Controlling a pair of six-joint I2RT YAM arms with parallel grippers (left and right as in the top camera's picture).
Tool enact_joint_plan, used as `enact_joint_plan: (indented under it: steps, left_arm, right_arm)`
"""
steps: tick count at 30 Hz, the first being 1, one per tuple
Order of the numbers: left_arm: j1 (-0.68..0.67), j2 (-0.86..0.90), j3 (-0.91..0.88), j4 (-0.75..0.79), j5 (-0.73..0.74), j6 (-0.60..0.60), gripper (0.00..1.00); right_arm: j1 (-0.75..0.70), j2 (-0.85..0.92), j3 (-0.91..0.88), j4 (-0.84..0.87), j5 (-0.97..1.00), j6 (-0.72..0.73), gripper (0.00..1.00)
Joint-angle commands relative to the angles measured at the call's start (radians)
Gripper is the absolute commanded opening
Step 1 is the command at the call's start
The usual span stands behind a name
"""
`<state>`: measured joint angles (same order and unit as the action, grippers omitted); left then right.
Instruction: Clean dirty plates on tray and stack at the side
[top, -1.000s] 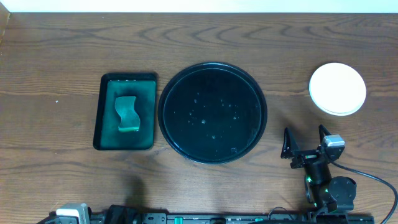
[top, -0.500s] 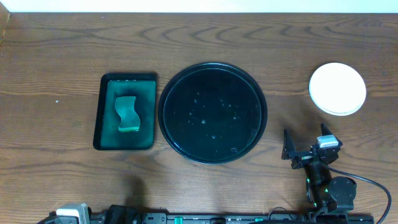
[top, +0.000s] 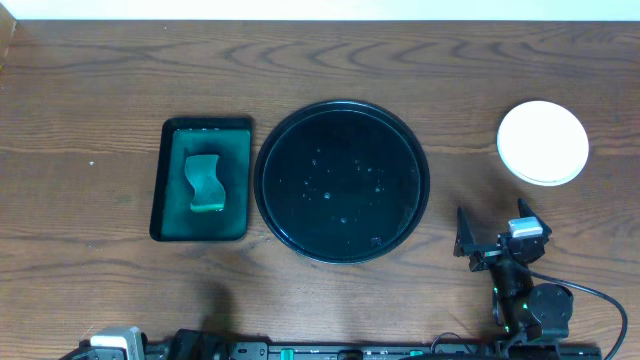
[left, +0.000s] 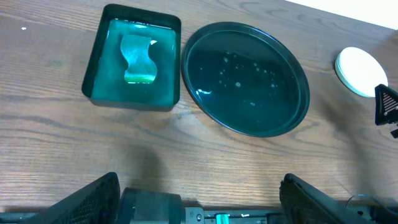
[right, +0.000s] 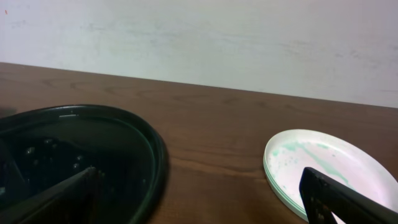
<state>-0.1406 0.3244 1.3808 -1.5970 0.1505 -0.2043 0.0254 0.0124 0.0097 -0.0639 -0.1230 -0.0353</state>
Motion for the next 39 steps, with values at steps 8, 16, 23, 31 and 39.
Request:
enact_joint_plan:
  steps: [8,16,23,31,39]
  left_arm:
    - [-0.005,0.002,0.005,0.0,-0.006,0.017,0.82]
    - [-0.005,0.002,0.005,0.0,-0.006,0.017,0.82]
    - [-0.005,0.002,0.004,0.0,-0.006,0.017,0.82]
    - [-0.005,0.002,0.005,-0.002,-0.013,0.017,0.82]
    - [-0.005,0.002,-0.005,0.27,-0.093,0.021,0.82]
  right_arm:
    - [-0.006,-0.007,-0.004,-0.002,0.006,-0.014,0.99]
    - [-0.006,-0.007,-0.004,-0.002,0.006,-0.014,0.99]
    - [-0.006,-0.007,-0.004,-0.002,0.006,-0.015,0.99]
    - [-0.006,-0.007,-0.004,-0.002,0.006,-0.015,0.99]
    - [-0.006,-0.007,-0.004,-0.002,0.006,-0.014,0.99]
